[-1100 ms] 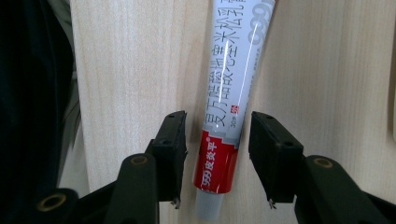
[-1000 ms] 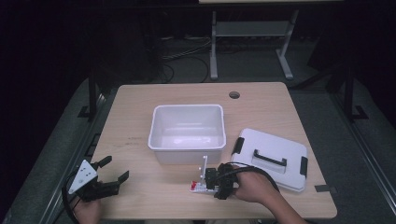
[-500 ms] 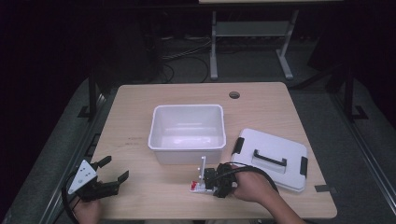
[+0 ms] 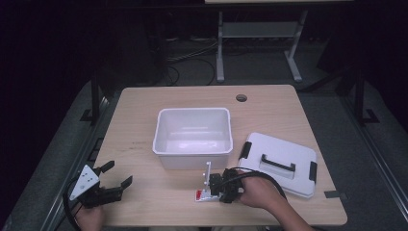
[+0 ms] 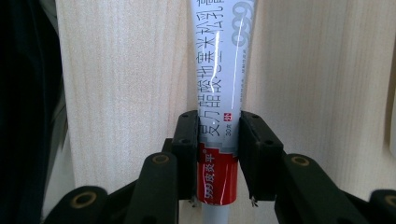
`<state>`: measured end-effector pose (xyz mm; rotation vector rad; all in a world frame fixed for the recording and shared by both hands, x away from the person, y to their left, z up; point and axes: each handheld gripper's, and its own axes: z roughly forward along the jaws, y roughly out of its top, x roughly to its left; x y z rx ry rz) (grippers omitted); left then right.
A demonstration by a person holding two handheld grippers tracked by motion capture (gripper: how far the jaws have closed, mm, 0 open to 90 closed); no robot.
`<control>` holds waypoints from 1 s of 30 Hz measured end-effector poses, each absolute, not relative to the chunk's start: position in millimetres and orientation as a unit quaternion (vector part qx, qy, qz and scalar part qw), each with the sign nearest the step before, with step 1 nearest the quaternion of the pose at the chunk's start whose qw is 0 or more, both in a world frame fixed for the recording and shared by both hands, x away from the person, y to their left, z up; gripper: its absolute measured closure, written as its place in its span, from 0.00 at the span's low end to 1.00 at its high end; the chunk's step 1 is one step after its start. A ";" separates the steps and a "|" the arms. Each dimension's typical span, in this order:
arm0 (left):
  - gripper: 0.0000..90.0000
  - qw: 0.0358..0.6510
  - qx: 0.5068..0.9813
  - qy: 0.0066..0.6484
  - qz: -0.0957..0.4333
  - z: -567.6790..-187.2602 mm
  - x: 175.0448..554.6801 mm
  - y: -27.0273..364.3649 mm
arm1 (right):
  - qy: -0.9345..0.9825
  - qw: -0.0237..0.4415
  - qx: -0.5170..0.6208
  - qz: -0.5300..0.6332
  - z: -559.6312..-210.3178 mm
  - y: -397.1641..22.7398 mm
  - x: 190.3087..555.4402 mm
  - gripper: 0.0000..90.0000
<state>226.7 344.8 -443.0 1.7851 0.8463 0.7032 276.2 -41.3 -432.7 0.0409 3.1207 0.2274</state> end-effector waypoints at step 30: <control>0.15 0.502 0.734 0.352 0.293 -442.8 226.2 346.1 | 0.998 0.003 -0.013 0.066 -418.0 -33.1 275.4 0.78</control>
